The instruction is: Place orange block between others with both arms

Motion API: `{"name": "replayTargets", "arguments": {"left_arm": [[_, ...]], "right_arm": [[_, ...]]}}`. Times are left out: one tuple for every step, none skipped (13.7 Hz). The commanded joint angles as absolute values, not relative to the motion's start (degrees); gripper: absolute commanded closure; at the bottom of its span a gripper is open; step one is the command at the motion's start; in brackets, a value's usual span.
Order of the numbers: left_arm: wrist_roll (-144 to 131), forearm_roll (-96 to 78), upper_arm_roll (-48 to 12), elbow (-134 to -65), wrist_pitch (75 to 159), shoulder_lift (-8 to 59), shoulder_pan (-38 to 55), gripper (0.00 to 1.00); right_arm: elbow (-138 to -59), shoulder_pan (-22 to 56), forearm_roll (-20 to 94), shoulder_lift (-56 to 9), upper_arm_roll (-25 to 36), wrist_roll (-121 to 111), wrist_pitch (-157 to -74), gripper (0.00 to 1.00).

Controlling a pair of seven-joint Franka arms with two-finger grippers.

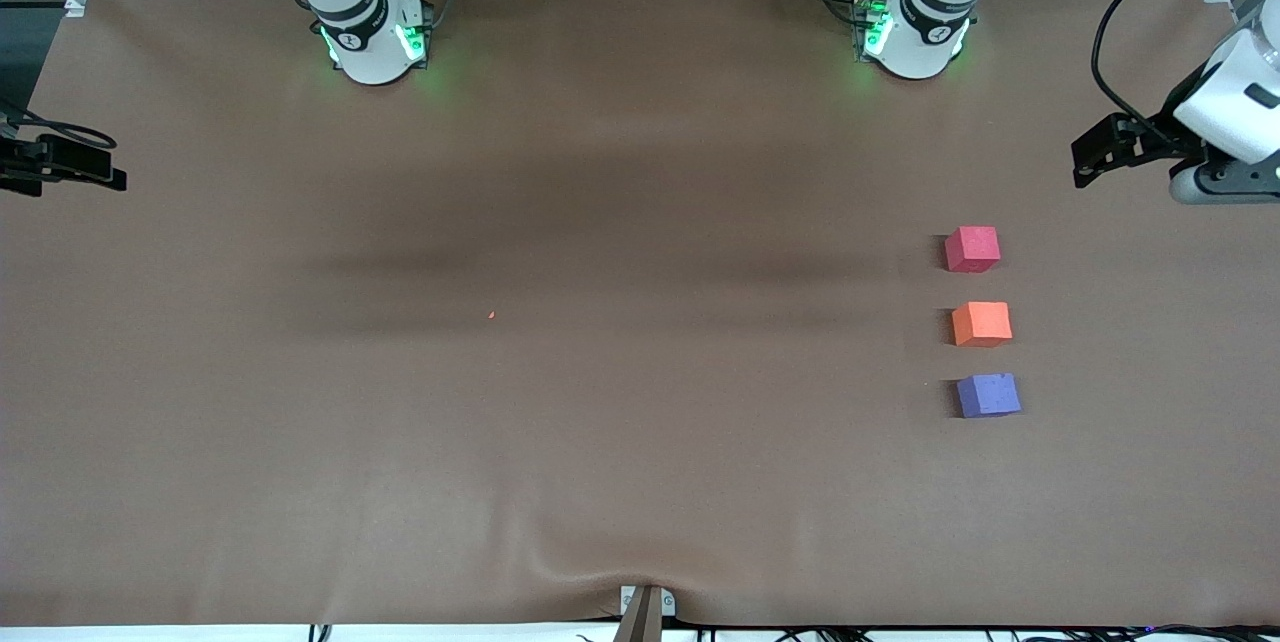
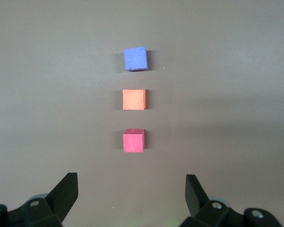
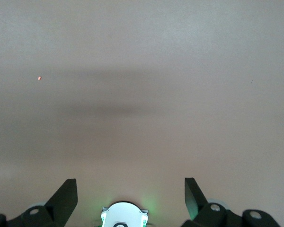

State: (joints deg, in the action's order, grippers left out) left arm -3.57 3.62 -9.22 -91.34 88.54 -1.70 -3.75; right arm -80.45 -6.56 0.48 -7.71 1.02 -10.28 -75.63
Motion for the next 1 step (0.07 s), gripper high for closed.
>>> {"name": "replayTargets", "arguments": {"left_arm": [[-2.6,2.4,-7.7,-92.5,88.6,-3.0,-3.3,0.00]], "right_arm": [[-80.0,-7.4,0.4,-7.3,0.2,-10.1,-74.9,0.00]]}}
